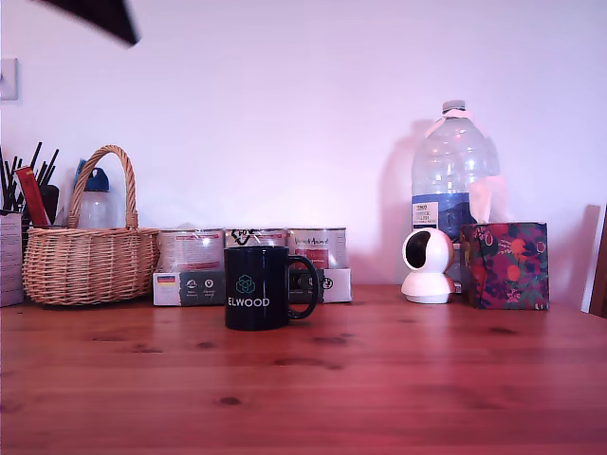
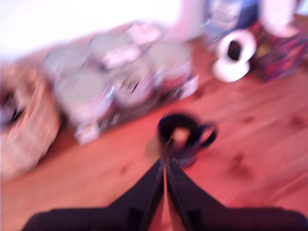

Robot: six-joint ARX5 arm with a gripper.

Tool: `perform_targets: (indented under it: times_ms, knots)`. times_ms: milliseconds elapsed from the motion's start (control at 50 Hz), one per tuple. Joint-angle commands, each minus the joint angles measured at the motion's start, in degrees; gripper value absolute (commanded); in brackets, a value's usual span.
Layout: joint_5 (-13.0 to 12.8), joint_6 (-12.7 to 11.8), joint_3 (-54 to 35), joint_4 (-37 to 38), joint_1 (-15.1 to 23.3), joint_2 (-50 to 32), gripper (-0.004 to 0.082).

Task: Pick up the coffee capsules from the table one by one and drop them inside the nearest coffee cup

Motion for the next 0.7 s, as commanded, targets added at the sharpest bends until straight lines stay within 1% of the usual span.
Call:
perform_targets:
  times_ms: [0,120,300,400,520,600,680]
  knots:
    - [0.07,-0.61,-5.2,3.41,1.44,-3.52,-0.0014]
    - [1.42,-1.14,-13.88,8.52,4.96,-9.31,-0.0014]
    - [4.44,-3.39,-24.7,15.17,8.94,-16.92,-0.0014]
    - [4.61,-5.01,-30.14,18.16,9.75,-20.85,-0.0014]
    - [4.61,-6.82,-37.09,21.46,9.75,-26.51,-0.0014]
    - [4.57,-7.21,-41.22,21.88,9.75,-30.86,-0.0014]
    - [4.57,-8.81,-44.33,21.33,9.75,-35.36,-0.0014]
